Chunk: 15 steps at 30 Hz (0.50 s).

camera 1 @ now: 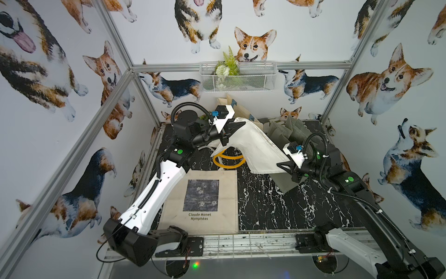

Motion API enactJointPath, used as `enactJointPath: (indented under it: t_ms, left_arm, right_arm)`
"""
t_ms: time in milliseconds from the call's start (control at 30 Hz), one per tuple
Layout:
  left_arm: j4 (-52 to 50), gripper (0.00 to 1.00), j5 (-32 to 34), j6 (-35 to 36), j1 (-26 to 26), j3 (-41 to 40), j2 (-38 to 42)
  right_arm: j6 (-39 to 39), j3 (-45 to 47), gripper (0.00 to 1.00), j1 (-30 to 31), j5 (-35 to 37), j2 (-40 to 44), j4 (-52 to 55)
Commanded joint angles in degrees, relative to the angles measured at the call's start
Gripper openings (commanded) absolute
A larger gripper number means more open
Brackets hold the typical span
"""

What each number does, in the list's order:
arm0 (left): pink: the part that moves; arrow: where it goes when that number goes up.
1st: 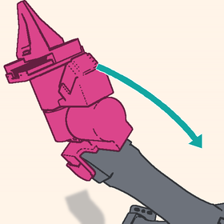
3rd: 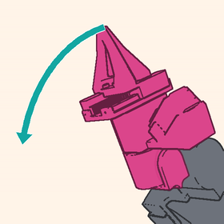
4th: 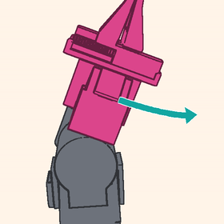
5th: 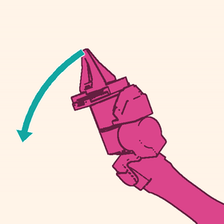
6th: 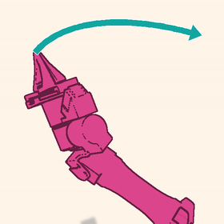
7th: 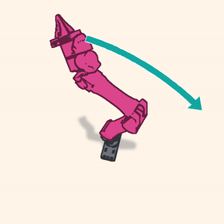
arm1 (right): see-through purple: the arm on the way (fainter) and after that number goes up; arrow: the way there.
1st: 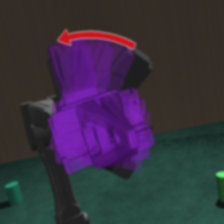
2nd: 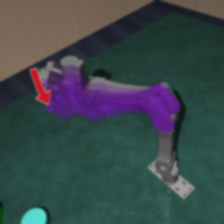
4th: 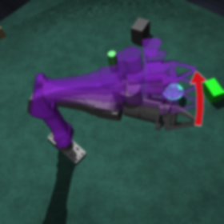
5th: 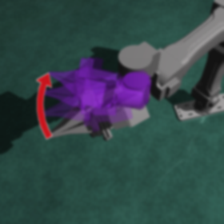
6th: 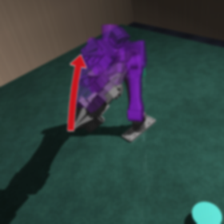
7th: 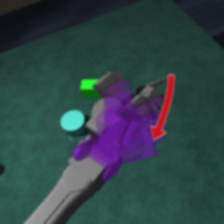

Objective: Put away the canvas bag
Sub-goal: Press the canvas bag.

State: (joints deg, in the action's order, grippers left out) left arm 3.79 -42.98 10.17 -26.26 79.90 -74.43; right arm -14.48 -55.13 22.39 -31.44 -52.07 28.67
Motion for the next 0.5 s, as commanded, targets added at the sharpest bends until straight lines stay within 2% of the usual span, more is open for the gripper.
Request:
enactJointPath:
  t_ms: [0,67,200,300,367,467]
  left_arm:
    - [2.2,0.13,8.66,-1.38,0.62,-0.31,1.29]
    - [-0.29,0.33,18.61,-4.62,0.68,-0.62,1.84]
    - [-8.34,0.43,28.54,-6.64,1.68,0.1,3.51]
    - [-11.34,0.54,26.13,-5.29,2.78,-1.74,5.56]
    - [-12.42,0.56,25.35,-4.26,2.78,-2.58,5.9]
    - [-14.03,0.56,28.4,-3.77,3.0,-2.41,5.62]
  right_arm:
    - [2.03,-2.24,0.0,0.01,2.27,-1.11,-5.03]
    - [2.79,-3.72,0.0,-0.02,3.43,-2.07,-6.21]
    - [6.31,-5.12,0.0,0.19,1.31,-4.18,-11.48]
    - [7.8,-5.36,0.0,2.05,1.92,-6.52,-16.25]
    - [5.54,-6.86,0.0,4.46,3.31,-8.91,-16.09]
    - [2.19,-9.44,0.0,7.38,5.75,-13.11,-14.74]
